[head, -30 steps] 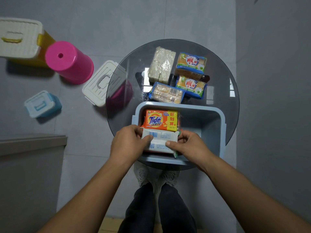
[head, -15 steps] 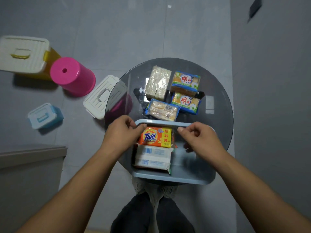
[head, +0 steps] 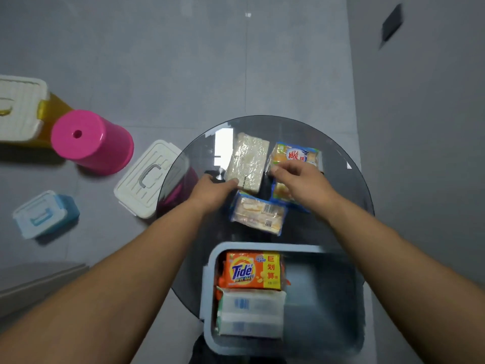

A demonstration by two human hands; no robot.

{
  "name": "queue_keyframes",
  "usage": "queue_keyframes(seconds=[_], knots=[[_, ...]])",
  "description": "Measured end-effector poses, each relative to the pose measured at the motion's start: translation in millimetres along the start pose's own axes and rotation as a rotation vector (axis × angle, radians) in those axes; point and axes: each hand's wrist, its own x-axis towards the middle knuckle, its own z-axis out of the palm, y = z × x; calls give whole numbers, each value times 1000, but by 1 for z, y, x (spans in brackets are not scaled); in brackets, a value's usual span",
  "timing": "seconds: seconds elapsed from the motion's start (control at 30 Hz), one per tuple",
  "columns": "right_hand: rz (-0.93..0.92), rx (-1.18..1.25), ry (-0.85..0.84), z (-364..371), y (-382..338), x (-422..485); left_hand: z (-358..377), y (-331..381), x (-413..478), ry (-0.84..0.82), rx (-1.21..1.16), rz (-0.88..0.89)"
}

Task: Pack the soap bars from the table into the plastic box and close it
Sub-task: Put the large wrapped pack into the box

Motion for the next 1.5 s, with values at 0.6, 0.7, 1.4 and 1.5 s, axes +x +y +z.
queue_keyframes(seconds=[0.6, 0.7, 1.4, 1.5], knots=[[-97, -839, -108, 49, -34, 135, 8, 7, 46, -203, -485, -218], [-112, -775, -76, 46, -33, 127, 9, 9, 39, -193, -558, -204], [-130, 355, 346, -21, 16, -59, 38, 21, -118, 122, -288, 414], [-115, 385, 357, -35, 36, -104, 58, 6, -154, 132, -251, 434]])
